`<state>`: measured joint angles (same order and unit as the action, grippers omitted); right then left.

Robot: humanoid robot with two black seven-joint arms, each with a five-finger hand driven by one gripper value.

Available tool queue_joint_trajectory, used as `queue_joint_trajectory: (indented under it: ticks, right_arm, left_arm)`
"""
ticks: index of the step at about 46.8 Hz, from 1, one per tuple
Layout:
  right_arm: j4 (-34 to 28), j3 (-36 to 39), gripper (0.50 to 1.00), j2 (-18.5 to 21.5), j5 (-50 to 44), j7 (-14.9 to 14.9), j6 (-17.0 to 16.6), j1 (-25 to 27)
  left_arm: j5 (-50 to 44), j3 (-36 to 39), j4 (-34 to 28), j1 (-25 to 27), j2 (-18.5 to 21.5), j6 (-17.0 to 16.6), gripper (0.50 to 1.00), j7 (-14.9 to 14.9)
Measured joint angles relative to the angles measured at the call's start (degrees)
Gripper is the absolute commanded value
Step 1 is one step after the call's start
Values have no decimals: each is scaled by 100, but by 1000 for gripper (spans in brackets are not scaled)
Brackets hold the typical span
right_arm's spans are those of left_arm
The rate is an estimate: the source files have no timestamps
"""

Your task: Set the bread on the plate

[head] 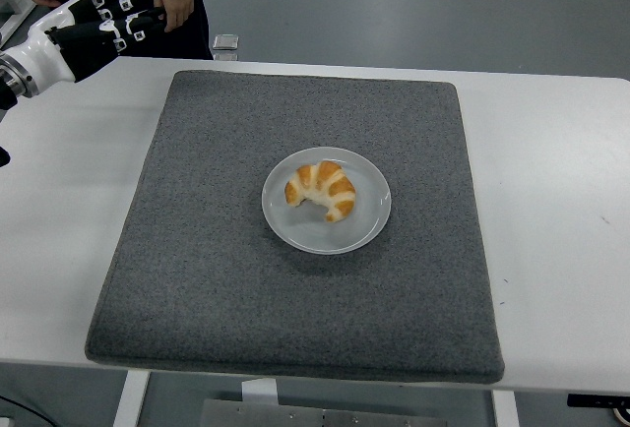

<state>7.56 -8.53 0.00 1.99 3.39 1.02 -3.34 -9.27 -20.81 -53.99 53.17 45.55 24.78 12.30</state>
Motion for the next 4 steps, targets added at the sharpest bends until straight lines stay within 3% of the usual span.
queue_joint_trajectory:
  ticks: [4]
  right_arm:
    - [0,0,930,0,-5,0,3,0]
  left_arm:
    - [-121,6,32,0,0,0,1000,0]
